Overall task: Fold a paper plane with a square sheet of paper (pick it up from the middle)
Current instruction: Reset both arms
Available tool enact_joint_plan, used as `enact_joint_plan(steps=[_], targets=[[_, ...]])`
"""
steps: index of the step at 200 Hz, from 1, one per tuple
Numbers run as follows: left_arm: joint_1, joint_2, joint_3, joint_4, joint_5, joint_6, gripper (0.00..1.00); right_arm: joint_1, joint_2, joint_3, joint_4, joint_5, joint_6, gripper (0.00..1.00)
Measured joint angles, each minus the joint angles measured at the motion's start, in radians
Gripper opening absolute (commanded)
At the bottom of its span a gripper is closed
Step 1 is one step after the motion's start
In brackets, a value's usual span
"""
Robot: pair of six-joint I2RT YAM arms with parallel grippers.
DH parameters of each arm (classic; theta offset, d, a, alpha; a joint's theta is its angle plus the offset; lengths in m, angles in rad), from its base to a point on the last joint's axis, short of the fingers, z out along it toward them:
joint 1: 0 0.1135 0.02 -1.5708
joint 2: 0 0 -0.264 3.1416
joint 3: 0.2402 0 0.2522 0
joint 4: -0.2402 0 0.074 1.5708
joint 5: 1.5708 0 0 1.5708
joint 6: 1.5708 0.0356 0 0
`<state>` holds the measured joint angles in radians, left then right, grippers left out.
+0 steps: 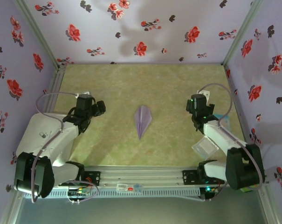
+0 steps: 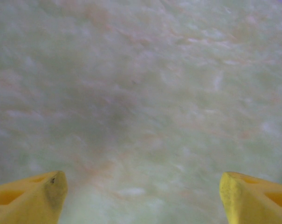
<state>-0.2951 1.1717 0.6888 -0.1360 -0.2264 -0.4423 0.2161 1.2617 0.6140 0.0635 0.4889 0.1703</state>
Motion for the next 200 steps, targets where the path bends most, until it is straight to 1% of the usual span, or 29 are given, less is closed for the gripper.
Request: enact_joint_plan(steps=[13,40,56,65,80,89,93,98,100,104,125,140,151,163,176,200], targets=[[0.032,0.0,-0.044,0.07,-0.027,0.088,0.89,-0.027,0.06,-0.045,0.112,-0.019,-0.035,0.86],[0.102,0.001,-0.119,0.18,-0.04,0.245,0.89,-0.079,0.149,-0.138,0.344,-0.105,-0.099,0.87],[0.138,0.003,-0.144,0.214,-0.05,0.31,0.9,-0.085,0.188,-0.197,0.499,-0.154,-0.129,0.87],[0.156,0.005,-0.157,0.243,-0.053,0.338,0.9,-0.091,0.202,-0.219,0.552,-0.183,-0.137,0.87],[0.18,0.017,-0.206,0.364,-0.052,0.384,0.9,-0.122,0.22,-0.25,0.644,-0.236,-0.138,0.86],[0.186,0.035,-0.245,0.452,-0.049,0.406,0.9,-0.142,0.254,-0.262,0.729,-0.259,-0.137,0.9],[0.188,0.045,-0.26,0.482,-0.047,0.414,0.9,-0.148,0.274,-0.263,0.762,-0.267,-0.136,0.91],[0.19,0.064,-0.28,0.528,-0.04,0.424,0.9,-0.155,0.291,-0.262,0.775,-0.275,-0.137,0.91],[0.19,0.073,-0.287,0.546,-0.037,0.427,0.9,-0.158,0.293,-0.261,0.774,-0.277,-0.135,0.97],[0.191,0.093,-0.301,0.586,-0.031,0.438,0.9,-0.162,0.295,-0.258,0.76,-0.281,-0.134,0.99],[0.204,0.175,-0.314,0.75,0.008,0.469,0.9,-0.188,0.298,-0.251,0.777,-0.304,-0.114,0.99],[0.232,0.238,-0.314,0.841,0.055,0.468,0.91,-0.197,0.298,-0.24,0.779,-0.31,-0.107,0.99],[0.256,0.307,-0.314,0.942,0.091,0.468,0.91,-0.198,0.298,-0.24,0.79,-0.311,-0.107,0.99],[0.275,0.35,-0.312,0.962,0.116,0.465,0.91,-0.198,0.298,-0.239,0.792,-0.311,-0.107,0.99],[0.285,0.364,-0.311,0.965,0.126,0.454,0.99,-0.198,0.298,-0.239,0.793,-0.314,-0.107,0.99],[0.295,0.366,-0.308,0.974,0.134,0.441,1.0,-0.198,0.298,-0.239,0.793,-0.314,-0.107,0.99]])
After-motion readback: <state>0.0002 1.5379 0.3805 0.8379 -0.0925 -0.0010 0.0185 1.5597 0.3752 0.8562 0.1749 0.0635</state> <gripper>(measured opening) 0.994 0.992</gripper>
